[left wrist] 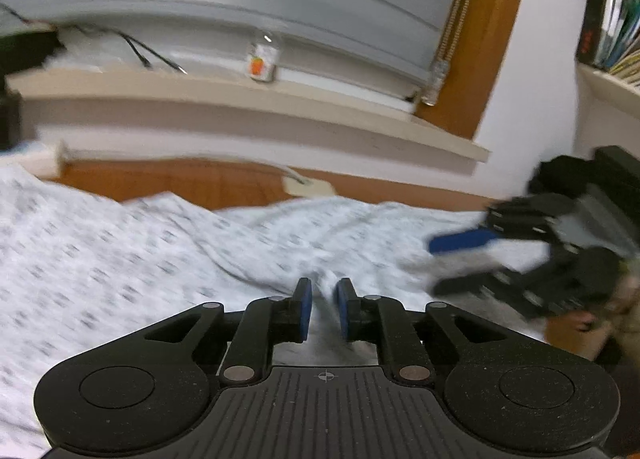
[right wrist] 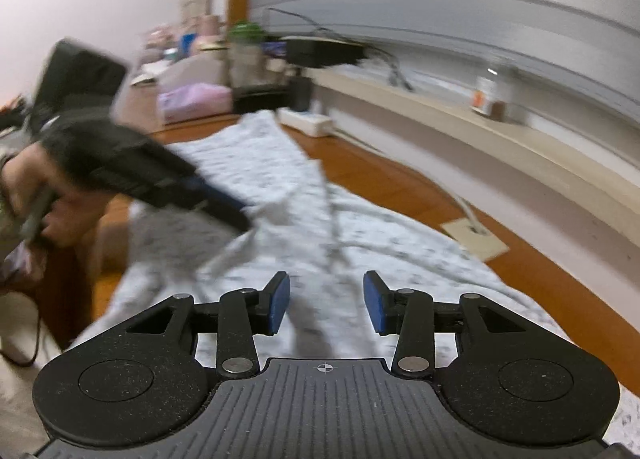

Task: Fold clothes
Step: 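Open the left gripper and move both grippers back over the garment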

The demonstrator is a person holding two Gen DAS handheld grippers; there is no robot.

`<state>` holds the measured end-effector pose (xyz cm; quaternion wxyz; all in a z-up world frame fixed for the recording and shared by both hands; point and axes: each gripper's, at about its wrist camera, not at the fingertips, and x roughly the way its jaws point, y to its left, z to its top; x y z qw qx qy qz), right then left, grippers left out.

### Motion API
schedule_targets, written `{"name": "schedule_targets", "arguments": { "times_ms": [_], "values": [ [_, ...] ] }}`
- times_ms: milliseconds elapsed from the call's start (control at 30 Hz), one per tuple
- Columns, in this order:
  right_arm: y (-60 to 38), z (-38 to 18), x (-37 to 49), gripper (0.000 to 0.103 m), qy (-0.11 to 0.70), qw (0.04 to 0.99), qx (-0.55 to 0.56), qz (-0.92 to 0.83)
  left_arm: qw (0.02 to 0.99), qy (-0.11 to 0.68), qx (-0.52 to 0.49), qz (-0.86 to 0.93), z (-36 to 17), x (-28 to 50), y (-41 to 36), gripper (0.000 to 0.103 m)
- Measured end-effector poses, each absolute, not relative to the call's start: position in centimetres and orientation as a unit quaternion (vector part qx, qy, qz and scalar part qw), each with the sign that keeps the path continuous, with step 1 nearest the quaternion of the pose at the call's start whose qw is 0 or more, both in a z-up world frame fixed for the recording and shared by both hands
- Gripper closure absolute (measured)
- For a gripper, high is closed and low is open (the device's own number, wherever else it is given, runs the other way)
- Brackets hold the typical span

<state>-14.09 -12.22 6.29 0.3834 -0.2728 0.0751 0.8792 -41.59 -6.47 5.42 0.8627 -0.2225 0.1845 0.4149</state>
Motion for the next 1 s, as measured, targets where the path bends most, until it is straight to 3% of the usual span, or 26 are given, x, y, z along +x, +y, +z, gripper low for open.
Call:
{"name": "schedule_targets", "arguments": {
  "times_ms": [533, 600, 667, 733, 867, 1000],
  "values": [
    [-13.3, 4.1, -20.3, 0.061, 0.01, 0.319, -0.353, 0.88, 0.836, 0.231, -0.237, 0.437, 3.3, -43.6, -4.2, 0.089],
    [-12.9, 4.1, -20.2, 0.067, 0.017, 0.316, -0.355, 0.879, 0.837, 0.231, -0.239, 0.435, 3.3, -43.8, -4.1, 0.089],
    [-12.4, 4.4, -19.8, 0.091, 0.023, 0.319, -0.353, 0.879, 0.837, 0.231, -0.24, 0.433, 3.3, -43.9, -4.1, 0.089],
    [-12.0, 5.2, -18.9, 0.097, 0.021, 0.334, -0.341, 0.878, 0.838, 0.23, -0.242, 0.432, 3.3, -44.0, -4.0, 0.089],
    [-10.3, 7.3, -15.6, 0.098, 0.022, 0.408, -0.306, 0.86, 0.836, 0.232, -0.245, 0.433, 3.4, -44.1, -4.0, 0.09],
    [-6.5, 8.1, -9.6, 0.099, 0.051, 0.556, -0.266, 0.785, 0.835, 0.243, -0.231, 0.436, 4.1, -43.5, -4.0, 0.089]
  ]
}}
